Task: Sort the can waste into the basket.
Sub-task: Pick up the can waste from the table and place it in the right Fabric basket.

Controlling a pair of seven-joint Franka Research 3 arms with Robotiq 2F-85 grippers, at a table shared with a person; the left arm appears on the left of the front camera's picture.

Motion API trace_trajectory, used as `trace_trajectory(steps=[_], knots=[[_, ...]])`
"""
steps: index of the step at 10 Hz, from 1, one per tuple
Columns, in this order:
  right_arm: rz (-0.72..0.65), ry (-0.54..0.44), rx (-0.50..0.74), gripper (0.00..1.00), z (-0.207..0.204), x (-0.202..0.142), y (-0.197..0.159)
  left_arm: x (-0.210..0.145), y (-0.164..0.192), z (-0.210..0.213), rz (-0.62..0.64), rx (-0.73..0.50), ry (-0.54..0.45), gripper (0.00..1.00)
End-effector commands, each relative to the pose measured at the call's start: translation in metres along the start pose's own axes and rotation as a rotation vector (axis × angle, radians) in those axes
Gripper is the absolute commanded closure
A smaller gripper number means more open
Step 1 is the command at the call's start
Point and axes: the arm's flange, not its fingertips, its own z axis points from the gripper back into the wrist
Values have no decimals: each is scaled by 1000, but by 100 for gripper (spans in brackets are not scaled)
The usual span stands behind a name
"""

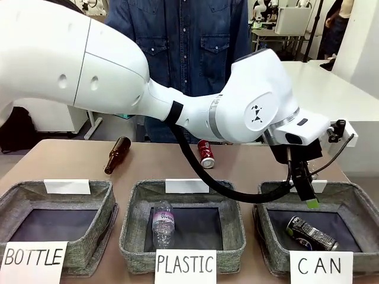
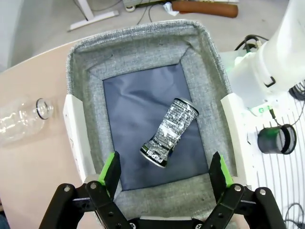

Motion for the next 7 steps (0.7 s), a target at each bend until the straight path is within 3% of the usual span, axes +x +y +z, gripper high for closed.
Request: trace_trajectory(steps=[1, 7], knots=[[12, -1, 10, 0, 1, -3, 0, -4, -5, 3, 16, -5, 3, 4], [12, -1, 10, 0, 1, -3, 0, -6, -3, 7, 23, 0, 1, 4]])
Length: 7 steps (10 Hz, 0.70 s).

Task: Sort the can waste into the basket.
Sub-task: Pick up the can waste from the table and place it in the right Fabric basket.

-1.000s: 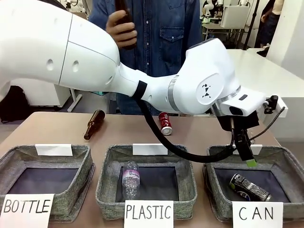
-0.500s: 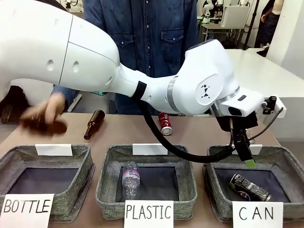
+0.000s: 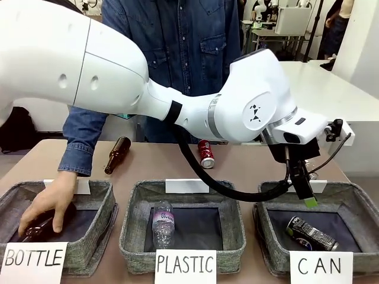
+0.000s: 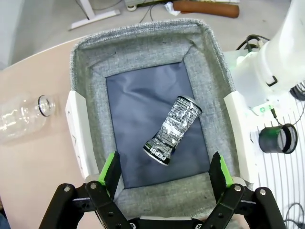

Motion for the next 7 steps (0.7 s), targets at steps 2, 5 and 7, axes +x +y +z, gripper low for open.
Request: trace_trajectory(steps=[2, 5, 7], knots=[[12, -1, 10, 0, 1, -3, 0, -7, -7, 11, 38, -17, 8, 4], [0, 0, 0, 0, 0, 0, 0, -29, -25, 66, 55, -21, 15, 4], [50, 80, -22, 0, -19, -7, 7, -68, -41, 142, 179, 67, -32, 4]])
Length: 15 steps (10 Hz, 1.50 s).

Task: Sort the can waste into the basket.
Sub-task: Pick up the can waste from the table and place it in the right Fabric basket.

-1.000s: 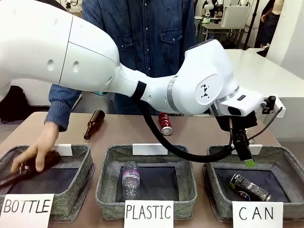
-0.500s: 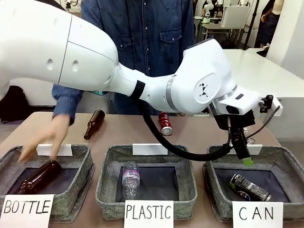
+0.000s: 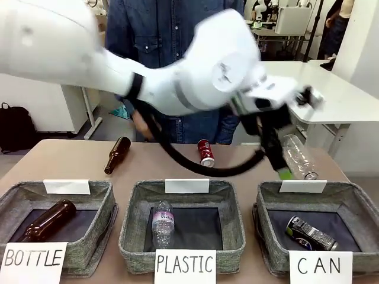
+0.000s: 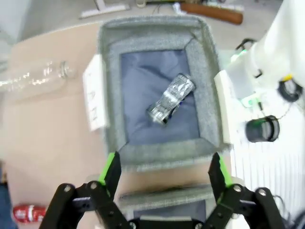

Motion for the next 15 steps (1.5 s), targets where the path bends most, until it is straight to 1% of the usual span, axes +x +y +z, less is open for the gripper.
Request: trace_trajectory(steps=[1, 2, 3, 4, 5, 6, 7, 8, 9, 10, 11, 12, 13, 14, 15], knots=[[59, 107, -33, 0, -25, -8, 9, -68, -28, 83, 177, 85, -52, 4], [79, 163, -49, 0, -44, -12, 14, -97, -35, 116, 294, 159, -57, 4], [115, 252, -66, 0, -73, -21, 22, -135, -47, 161, 456, 199, -91, 4], [132, 303, -71, 0, -90, -26, 26, -159, -56, 189, 582, 288, -101, 4], [146, 400, -72, 0, -117, -38, 30, -201, -73, 236, 765, 369, -184, 4], [156, 475, -54, 0, -140, -51, 31, -238, -87, 276, 941, 418, -265, 4], [148, 529, 22, 0, -159, -67, 28, -274, -98, 307, 1080, 382, -338, 4], [165, 553, 86, 0, -175, -87, 21, -308, -104, 329, 1192, 237, -420, 4], [205, 562, 77, 0, -192, -113, 12, -352, -106, 348, 1194, 32, -569, 4], [211, 572, 93, 0, -203, -129, 8, -381, -105, 355, 1193, -86, -659, 4], [214, 529, 99, 0, -217, -143, 6, -411, -103, 358, 1170, -176, -765, 4], [224, 499, 118, 0, -230, -151, 5, -438, -100, 355, 1119, -290, -855, 4], [192, 429, 78, 0, -238, -145, 11, -465, -96, 346, 1109, -338, -948, 4], [192, 562, 85, 0, -215, -132, 7, -477, -89, 326, 1147, -341, -927, 4], [192, 562, 85, 0, -215, -132, 7, -452, -113, 361, 1114, -254, -904, 4]])
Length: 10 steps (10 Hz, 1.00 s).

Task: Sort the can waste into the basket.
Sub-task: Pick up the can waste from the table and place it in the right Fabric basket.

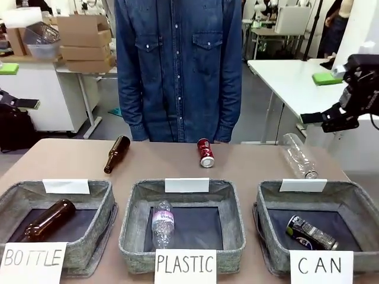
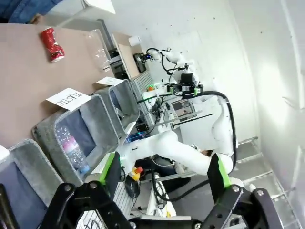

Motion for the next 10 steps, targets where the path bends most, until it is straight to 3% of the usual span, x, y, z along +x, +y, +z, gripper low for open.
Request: trace_trajectory(steps=[1, 10], knots=[[-5, 37, 6, 0, 7, -8, -2, 3, -37, -8, -42, 62, 16, 4], [-5, 37, 6, 0, 7, -8, -2, 3, -37, -8, -42, 62, 16, 4]])
